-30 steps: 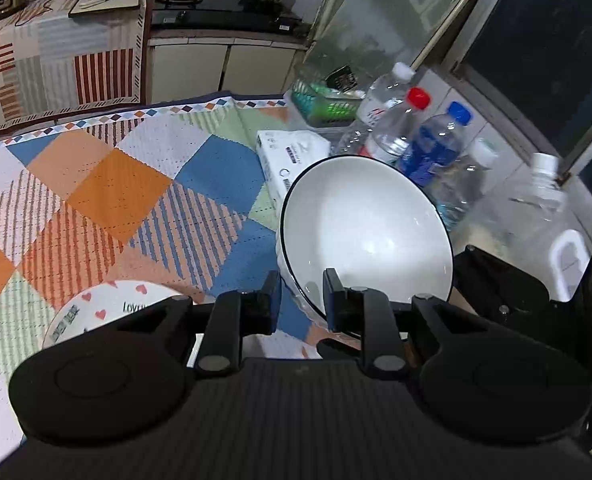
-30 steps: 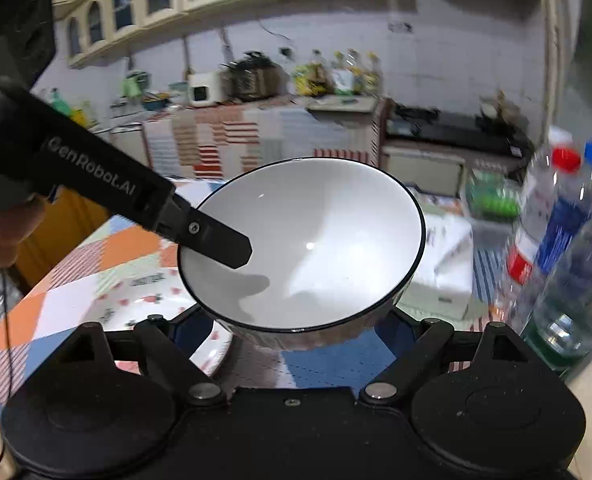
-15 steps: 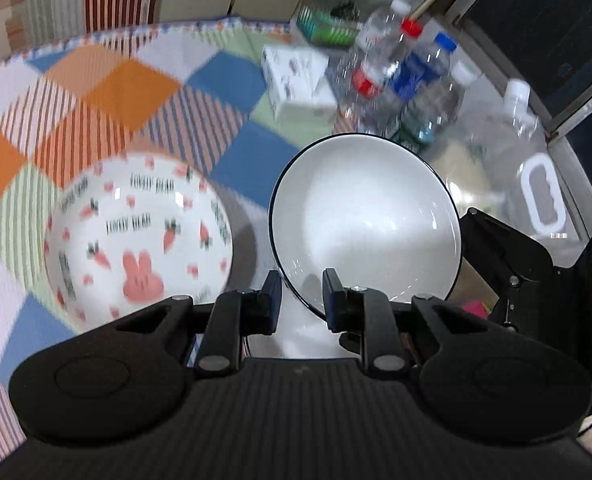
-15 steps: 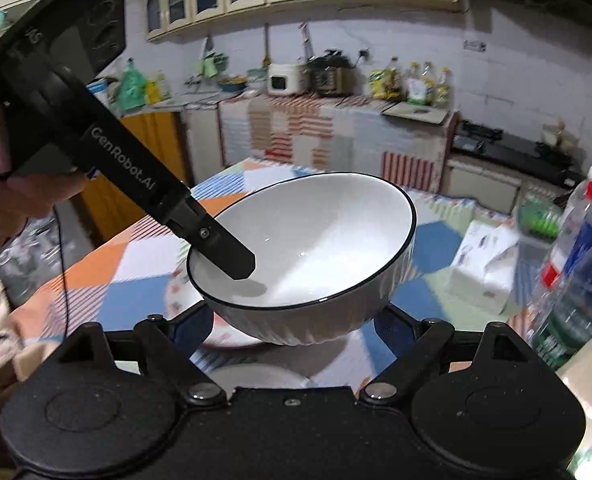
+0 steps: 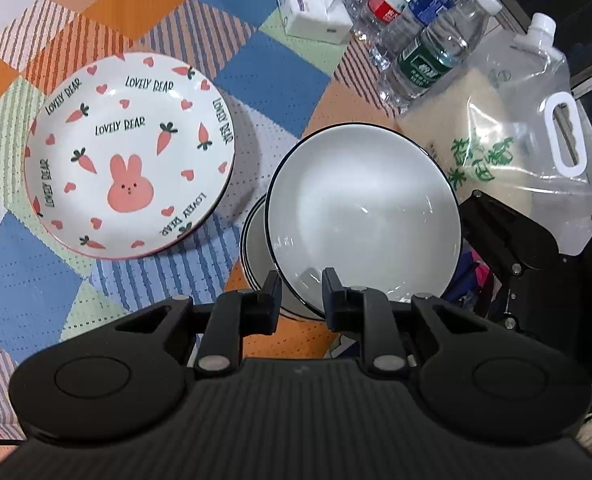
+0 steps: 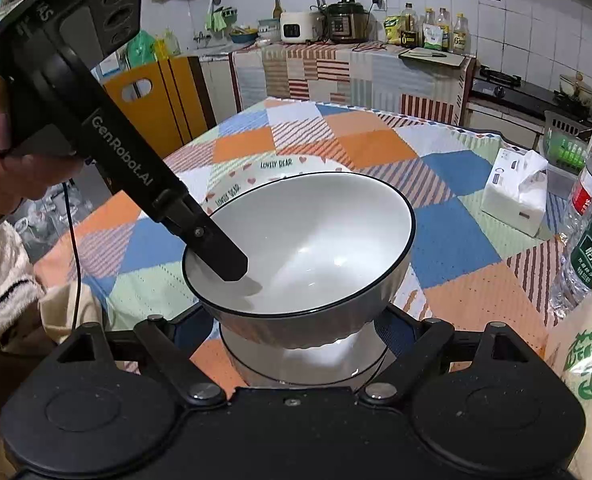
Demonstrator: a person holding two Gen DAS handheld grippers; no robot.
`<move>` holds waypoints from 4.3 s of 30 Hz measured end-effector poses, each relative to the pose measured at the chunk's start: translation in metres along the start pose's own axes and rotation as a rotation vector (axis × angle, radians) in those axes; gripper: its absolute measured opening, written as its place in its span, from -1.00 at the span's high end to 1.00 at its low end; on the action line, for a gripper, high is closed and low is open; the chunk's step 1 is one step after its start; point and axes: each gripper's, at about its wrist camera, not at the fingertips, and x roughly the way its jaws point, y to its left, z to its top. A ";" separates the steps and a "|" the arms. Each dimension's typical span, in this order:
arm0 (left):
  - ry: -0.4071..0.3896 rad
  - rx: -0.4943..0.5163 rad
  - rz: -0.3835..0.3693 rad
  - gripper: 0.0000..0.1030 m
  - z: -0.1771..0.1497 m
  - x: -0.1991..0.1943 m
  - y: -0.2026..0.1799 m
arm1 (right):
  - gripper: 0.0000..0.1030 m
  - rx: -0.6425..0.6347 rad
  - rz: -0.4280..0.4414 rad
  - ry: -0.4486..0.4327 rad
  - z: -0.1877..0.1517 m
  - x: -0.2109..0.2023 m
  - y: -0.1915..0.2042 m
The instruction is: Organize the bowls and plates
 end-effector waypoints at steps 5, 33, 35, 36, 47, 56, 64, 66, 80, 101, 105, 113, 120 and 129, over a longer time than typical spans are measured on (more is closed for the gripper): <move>0.024 0.014 0.027 0.62 -0.003 0.006 -0.003 | -0.77 -0.007 -0.010 0.013 -0.008 -0.001 0.004; 0.068 0.085 0.188 0.62 0.005 0.041 -0.010 | -0.78 -0.035 -0.154 0.084 -0.010 0.008 0.020; 0.085 0.080 0.187 0.62 0.007 0.044 -0.010 | -0.84 -0.032 -0.166 0.099 -0.008 0.009 0.021; 0.088 0.086 0.192 0.62 0.007 0.045 -0.010 | -0.86 -0.037 -0.178 0.109 -0.008 0.010 0.023; 0.015 0.078 0.146 0.57 -0.003 0.030 -0.006 | -0.82 -0.046 -0.167 0.060 -0.014 -0.005 0.022; -0.155 0.001 0.066 0.19 -0.012 -0.001 0.014 | -0.84 -0.054 -0.106 0.005 -0.031 -0.042 0.010; -0.094 -0.121 0.016 0.11 -0.022 0.020 0.037 | -0.85 0.029 -0.074 0.123 -0.046 -0.012 -0.008; -0.066 -0.156 -0.029 0.09 -0.022 0.024 0.040 | -0.85 0.031 -0.113 0.146 -0.050 0.001 -0.011; -0.145 -0.179 -0.004 -0.01 -0.032 0.045 0.039 | -0.85 0.047 -0.093 0.112 -0.063 0.045 -0.013; -0.250 -0.185 -0.008 0.23 -0.045 0.067 0.033 | -0.88 0.080 -0.120 -0.046 -0.071 0.057 -0.008; -0.244 -0.207 -0.027 0.23 -0.044 0.068 0.037 | -0.88 0.105 -0.144 -0.085 -0.075 0.057 -0.006; -0.236 -0.207 -0.040 0.23 -0.047 0.068 0.038 | -0.88 0.102 -0.165 -0.123 -0.081 0.055 -0.001; -0.227 -0.193 -0.042 0.23 -0.052 0.060 0.040 | -0.87 0.076 -0.158 -0.138 -0.084 0.052 0.007; -0.268 -0.148 -0.032 0.23 -0.059 0.022 0.029 | -0.87 0.043 -0.158 -0.191 -0.072 0.032 0.019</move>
